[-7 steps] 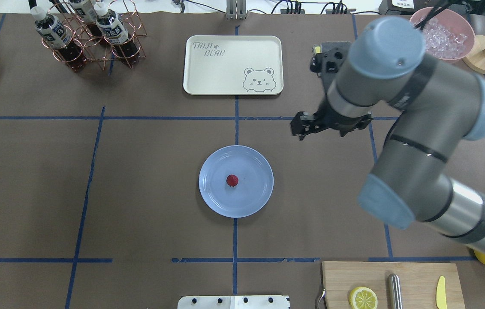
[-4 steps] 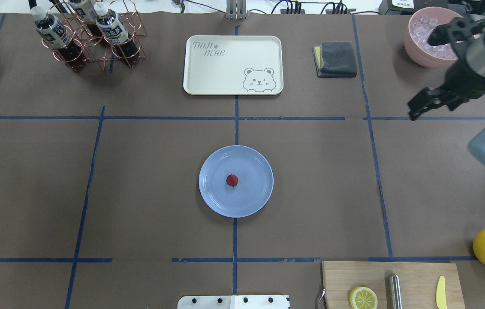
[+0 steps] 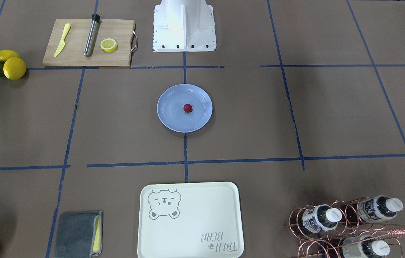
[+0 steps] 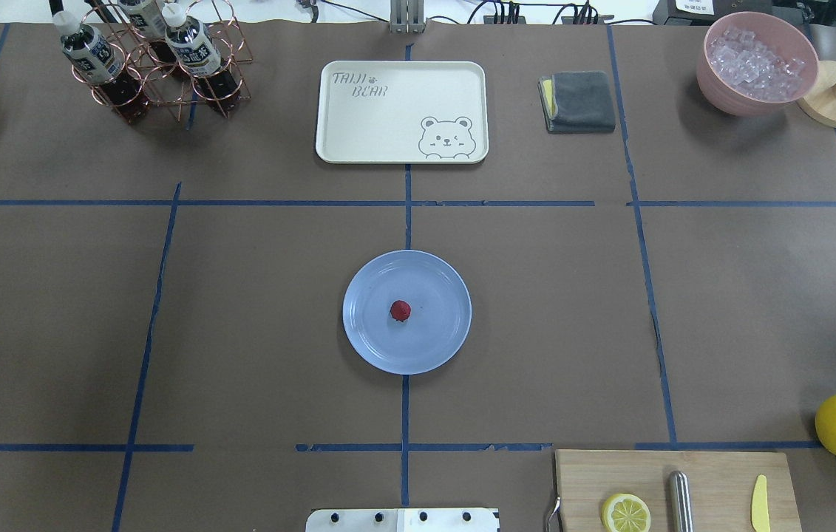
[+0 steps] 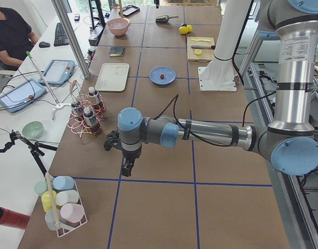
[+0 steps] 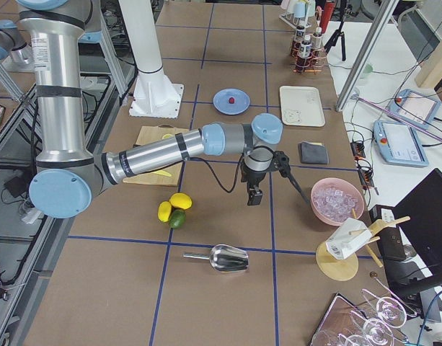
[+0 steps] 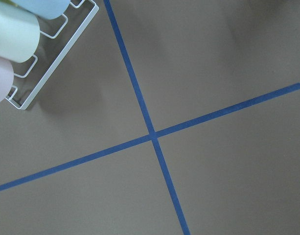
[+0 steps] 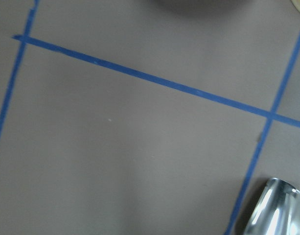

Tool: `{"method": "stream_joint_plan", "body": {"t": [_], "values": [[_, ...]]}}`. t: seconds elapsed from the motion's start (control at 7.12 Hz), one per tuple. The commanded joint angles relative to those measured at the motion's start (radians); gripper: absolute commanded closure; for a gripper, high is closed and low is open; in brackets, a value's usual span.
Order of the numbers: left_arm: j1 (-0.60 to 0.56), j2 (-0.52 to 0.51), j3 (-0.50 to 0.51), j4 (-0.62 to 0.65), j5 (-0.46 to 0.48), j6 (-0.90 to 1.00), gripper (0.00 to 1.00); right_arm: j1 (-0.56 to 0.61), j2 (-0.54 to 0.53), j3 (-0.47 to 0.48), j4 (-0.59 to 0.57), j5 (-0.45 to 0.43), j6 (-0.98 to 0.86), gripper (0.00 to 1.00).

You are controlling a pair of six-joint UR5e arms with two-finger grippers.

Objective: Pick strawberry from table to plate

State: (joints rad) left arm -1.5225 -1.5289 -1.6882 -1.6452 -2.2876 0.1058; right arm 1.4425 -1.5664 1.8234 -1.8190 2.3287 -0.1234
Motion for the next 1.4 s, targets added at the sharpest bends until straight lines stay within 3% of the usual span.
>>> {"method": "stream_joint_plan", "body": {"t": [0.0, 0.14, 1.26], "values": [[-0.027, 0.026, 0.019, -0.002, -0.067, 0.0, 0.0, 0.131, -0.02, -0.193, 0.1, 0.067, -0.164, 0.0], [-0.027, 0.027, 0.021, -0.002, -0.067, 0.0, 0.0, 0.15, -0.018, -0.231, 0.128, 0.119, -0.162, 0.0], [-0.025, 0.029, 0.025, -0.011, -0.059, -0.001, 0.0, 0.186, -0.023, -0.257, 0.132, 0.103, -0.07, 0.0]]}}
